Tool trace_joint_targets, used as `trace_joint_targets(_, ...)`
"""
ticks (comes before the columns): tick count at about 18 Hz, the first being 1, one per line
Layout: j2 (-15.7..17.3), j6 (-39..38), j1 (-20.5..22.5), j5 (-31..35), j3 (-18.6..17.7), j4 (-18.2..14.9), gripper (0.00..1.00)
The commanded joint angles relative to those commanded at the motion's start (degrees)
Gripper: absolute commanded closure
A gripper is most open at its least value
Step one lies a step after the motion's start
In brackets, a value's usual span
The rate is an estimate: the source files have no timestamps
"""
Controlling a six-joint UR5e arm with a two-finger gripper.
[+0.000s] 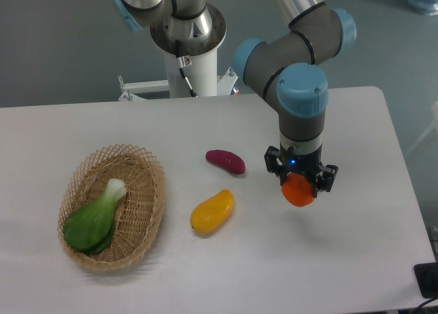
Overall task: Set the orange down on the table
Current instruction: 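Hold the orange in the gripper and lower it toward the table, then set the orange down beside the purple sweet potato and open the gripper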
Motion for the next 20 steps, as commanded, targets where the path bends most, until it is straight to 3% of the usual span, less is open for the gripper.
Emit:
trace_joint_targets(10, -0.26, 0.00, -0.35, 1.32, 0.18, -0.09, 0.24)
trace_joint_targets(20, 1.23, 3.60, -0.44, 1.41, -7.64, 1.32, 0.24)
